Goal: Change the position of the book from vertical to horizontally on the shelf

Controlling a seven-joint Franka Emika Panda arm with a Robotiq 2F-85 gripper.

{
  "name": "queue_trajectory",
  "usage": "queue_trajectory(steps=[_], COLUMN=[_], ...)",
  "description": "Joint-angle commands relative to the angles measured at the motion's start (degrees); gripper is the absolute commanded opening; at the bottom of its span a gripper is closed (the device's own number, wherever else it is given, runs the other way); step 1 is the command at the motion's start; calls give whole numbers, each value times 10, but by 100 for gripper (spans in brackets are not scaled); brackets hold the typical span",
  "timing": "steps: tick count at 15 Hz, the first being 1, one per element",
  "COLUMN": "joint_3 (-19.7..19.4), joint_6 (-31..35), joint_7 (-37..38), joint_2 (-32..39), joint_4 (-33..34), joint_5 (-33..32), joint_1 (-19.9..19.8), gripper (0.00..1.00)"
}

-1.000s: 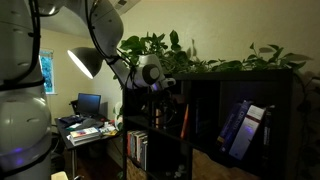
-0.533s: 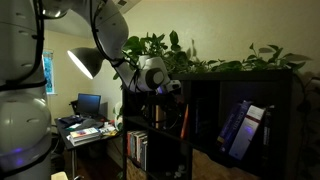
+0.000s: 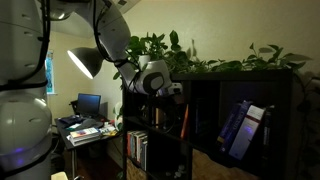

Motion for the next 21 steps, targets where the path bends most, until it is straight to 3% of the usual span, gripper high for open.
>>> queue_trajectory(steps=[1,9,14,21], joint_3=[-2,-4,-45,-76], joint_6=[36,139,203,234], joint_7=[-28,-25,-20,-7], joint_2=[11,75,114,152], joint_4=[-5,2,18,48], joint_5=[28,-24,-71,-51], joint_1=[10,2,17,54], gripper=[100,100,100,100])
